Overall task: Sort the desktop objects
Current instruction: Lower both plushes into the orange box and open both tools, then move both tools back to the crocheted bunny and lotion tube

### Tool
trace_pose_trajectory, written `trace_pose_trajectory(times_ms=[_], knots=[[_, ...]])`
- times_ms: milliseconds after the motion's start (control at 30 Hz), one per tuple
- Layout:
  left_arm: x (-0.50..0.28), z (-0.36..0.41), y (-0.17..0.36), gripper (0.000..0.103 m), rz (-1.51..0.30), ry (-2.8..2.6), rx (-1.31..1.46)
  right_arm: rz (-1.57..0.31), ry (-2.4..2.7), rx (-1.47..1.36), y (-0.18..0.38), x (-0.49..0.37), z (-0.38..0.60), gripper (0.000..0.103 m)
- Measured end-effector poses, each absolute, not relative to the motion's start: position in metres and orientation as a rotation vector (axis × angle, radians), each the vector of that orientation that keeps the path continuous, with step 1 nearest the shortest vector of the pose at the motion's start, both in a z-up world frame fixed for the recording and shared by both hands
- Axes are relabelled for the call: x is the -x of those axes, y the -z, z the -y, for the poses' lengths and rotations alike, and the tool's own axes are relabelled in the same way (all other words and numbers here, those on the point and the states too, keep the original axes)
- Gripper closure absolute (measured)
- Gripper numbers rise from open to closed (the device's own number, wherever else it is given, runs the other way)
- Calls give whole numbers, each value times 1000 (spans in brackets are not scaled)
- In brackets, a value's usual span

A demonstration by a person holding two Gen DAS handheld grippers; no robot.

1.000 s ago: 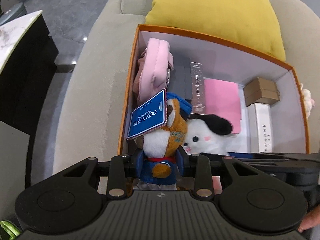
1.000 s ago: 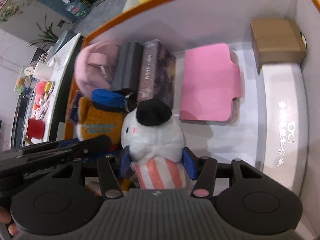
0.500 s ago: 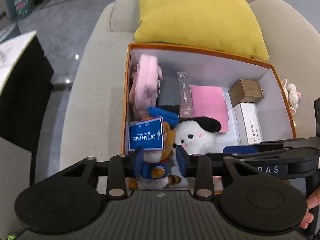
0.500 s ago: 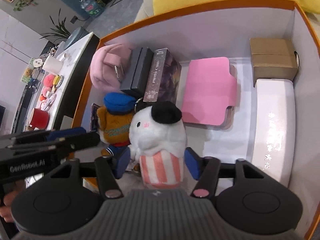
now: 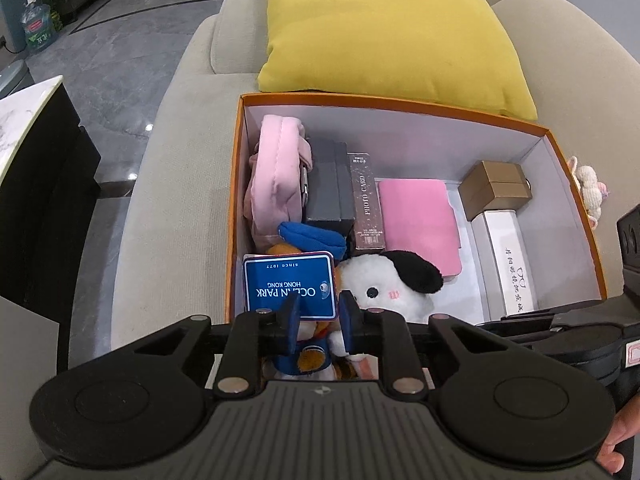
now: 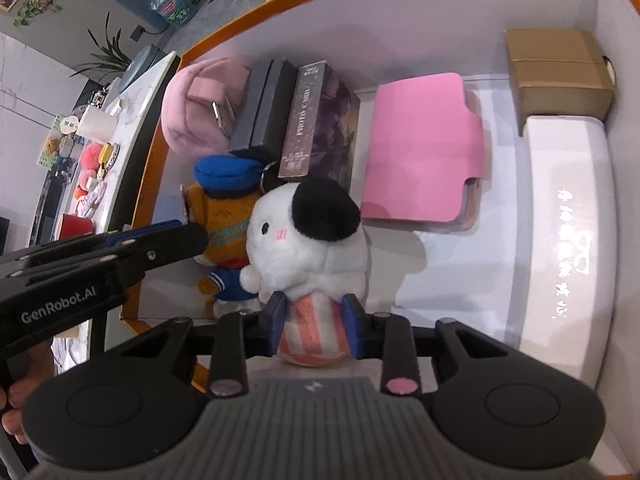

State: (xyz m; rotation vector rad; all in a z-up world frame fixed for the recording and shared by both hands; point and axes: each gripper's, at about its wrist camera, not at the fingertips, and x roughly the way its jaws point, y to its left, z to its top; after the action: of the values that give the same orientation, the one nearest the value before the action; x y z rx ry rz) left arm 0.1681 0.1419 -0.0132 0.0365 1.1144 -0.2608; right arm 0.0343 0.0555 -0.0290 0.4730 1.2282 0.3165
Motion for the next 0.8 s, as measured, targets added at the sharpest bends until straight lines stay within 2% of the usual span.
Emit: trace_pose_trajectory(times_ms=[200, 400, 600, 800], knots=[[-166, -143, 5, 80, -1095, 268, -19, -1216, -321, -456, 21, -30, -54, 66], [-156, -125, -22, 80, -1032, 322, -51, -1110, -343, -388, -18, -14, -38, 66], [-150, -77, -45, 79, -961, 470, -132, -1015, -278, -307, -60, 4, 7, 65], [-148, -10, -50, 79, -904, 632, -237, -1023, -120, -206, -73, 16, 72, 64]])
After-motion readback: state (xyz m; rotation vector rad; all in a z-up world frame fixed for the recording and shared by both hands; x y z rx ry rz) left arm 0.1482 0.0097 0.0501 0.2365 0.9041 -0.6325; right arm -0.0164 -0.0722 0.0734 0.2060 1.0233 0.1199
